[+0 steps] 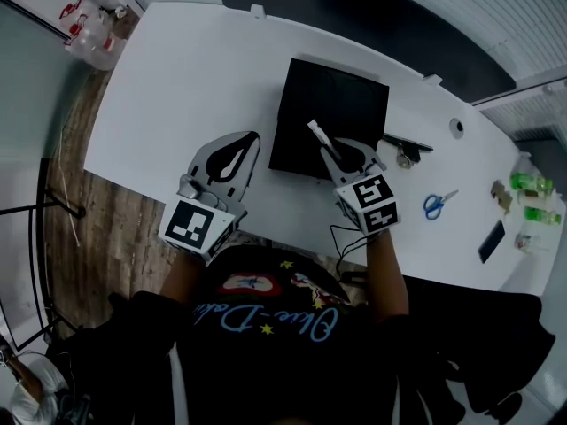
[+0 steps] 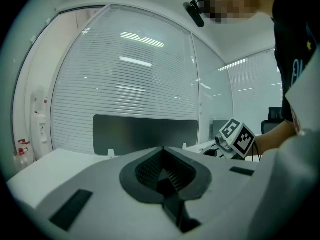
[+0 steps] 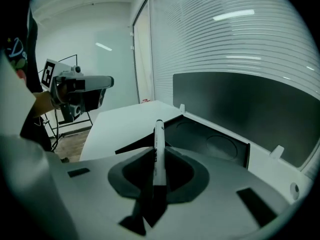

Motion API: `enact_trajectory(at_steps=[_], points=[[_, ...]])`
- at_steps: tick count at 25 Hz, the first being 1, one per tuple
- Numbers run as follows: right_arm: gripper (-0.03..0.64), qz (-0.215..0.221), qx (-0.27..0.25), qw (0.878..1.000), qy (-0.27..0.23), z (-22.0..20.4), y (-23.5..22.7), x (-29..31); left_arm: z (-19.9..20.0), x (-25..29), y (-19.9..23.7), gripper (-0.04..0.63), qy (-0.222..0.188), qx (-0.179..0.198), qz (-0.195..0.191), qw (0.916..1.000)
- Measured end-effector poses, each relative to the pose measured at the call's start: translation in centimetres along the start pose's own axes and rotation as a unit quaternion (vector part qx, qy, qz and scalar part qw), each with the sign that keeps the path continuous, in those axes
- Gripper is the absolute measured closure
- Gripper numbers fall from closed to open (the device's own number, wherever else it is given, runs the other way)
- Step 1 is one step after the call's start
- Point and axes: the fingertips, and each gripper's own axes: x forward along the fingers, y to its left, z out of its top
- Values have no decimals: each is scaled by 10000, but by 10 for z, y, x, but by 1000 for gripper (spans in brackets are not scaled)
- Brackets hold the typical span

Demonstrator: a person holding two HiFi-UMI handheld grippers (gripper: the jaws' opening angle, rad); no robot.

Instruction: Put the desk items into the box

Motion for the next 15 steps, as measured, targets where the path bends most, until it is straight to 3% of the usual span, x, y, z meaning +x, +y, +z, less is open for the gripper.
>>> enact_trajectory(at_steps=[15], points=[[541, 364, -837, 9903, 1046, -30, 14, 36, -8, -6, 21, 586, 176, -125, 272, 9994]])
